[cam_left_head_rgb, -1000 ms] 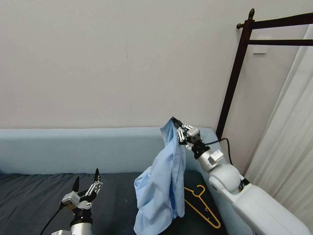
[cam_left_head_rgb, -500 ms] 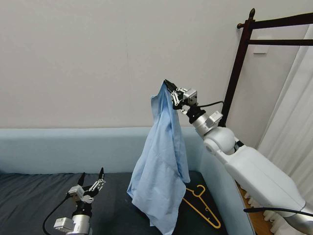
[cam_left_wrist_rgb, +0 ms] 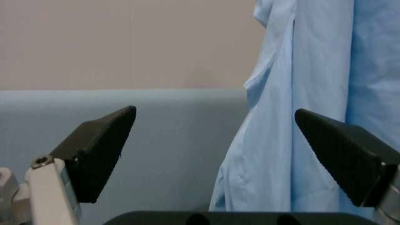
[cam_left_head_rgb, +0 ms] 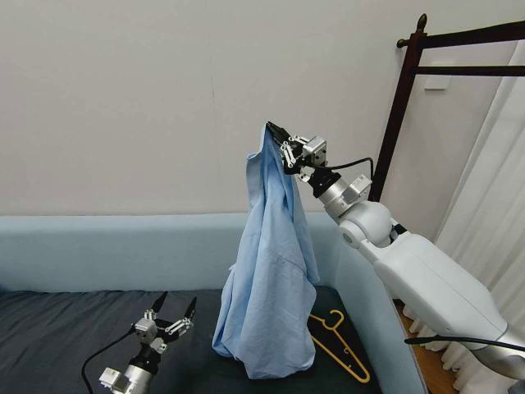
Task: Pick up the clothes from the sofa and hang them on the clothes hanger.
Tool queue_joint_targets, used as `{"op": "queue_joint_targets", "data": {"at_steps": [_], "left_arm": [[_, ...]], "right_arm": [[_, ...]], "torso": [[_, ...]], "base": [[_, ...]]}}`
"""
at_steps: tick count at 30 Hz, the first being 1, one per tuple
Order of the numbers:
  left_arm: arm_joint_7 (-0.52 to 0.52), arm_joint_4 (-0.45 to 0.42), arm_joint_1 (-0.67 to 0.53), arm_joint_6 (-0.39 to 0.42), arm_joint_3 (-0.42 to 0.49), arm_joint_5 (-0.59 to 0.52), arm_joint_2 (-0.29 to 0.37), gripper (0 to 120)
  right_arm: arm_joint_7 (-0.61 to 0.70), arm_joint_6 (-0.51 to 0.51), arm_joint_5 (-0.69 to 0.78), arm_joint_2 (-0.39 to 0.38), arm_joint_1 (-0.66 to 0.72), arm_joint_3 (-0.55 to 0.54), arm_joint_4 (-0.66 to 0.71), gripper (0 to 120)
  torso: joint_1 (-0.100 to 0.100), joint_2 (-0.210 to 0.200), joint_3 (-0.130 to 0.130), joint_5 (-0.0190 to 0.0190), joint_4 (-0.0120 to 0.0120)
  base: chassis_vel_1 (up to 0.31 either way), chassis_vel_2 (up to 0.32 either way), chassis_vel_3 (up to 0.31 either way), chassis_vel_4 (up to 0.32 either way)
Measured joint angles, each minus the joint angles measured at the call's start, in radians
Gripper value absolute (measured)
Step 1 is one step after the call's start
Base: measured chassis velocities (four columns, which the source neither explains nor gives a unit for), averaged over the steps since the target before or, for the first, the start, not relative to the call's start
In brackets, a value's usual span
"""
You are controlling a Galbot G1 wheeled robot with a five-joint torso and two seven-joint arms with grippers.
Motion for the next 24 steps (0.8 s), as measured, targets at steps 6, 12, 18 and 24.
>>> {"op": "queue_joint_targets", "data": {"at_steps": [6, 12, 18, 24], "left_arm": [[0.199, 0.147, -0.13, -0.001, 0.028, -0.005, 0.019, 100], [0.322, 0.289, -0.239, -0.01, 0.079, 0.043, -0.01, 100], [0.322, 0.391, -0.312, -0.029, 0.111, 0.075, -0.076, 92], [0.328, 0.447, -0.364, -0.031, 0.125, 0.077, -0.115, 88]], "right_arm": [[-0.025, 0.004, 0.017, 0.017, 0.029, -0.005, -0.03, 0], [-0.029, 0.004, 0.027, 0.013, 0.034, -0.005, -0.025, 0], [-0.029, 0.002, 0.028, 0.012, 0.026, -0.002, -0.009, 0], [-0.029, 0.001, 0.03, 0.007, 0.021, 0.004, 0.0, 0]], "torso": [[0.0, 0.0, 0.0, 0.0001, 0.0], [0.0, 0.0, 0.0, 0.0003, -0.0002], [0.0, 0.0, 0.0, 0.0003, -0.0003], [0.0, 0.0, 0.0, 0.0004, -0.0003]], "base": [[0.0, 0.0, 0.0, 0.0], [0.0, 0.0, 0.0, 0.0], [0.0, 0.0, 0.0, 0.0], [0.0, 0.0, 0.0, 0.0]]}}
